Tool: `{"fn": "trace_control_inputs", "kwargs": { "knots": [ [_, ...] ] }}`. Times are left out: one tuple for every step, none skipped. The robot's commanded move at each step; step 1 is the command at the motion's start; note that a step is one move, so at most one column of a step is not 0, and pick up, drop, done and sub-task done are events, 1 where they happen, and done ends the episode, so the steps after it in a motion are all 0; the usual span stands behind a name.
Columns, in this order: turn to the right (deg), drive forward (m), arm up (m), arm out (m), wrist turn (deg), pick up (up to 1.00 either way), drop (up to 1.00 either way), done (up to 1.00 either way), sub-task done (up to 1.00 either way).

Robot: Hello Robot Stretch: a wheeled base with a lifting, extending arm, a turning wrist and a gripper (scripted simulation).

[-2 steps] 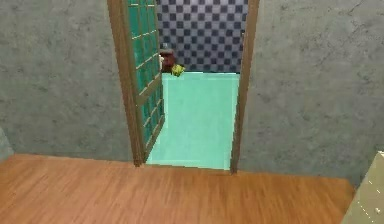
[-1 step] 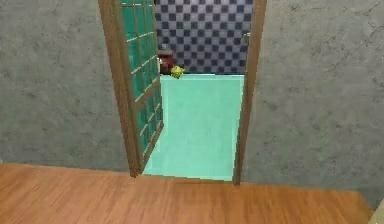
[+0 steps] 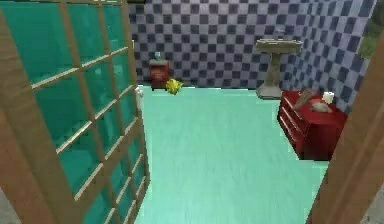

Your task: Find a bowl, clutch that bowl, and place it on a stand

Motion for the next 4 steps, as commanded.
{"fn": "trace_control_inputs", "kwargs": {
  "knots": [
    [0.0,1.0,0.0,0.0,0.0,0.0,0.0,0.0,0.0],
    [0.0,0.5,0.0,0.0,0.0,0.0,0.0,0.0,0.0],
    [-45.0,0.0,0.0,0.0,0.0,0.0,0.0,0.0,0.0],
    [-18.0,0.0,0.0,0.0,0.0,0.0,0.0,0.0,0.0]
  ]
}}
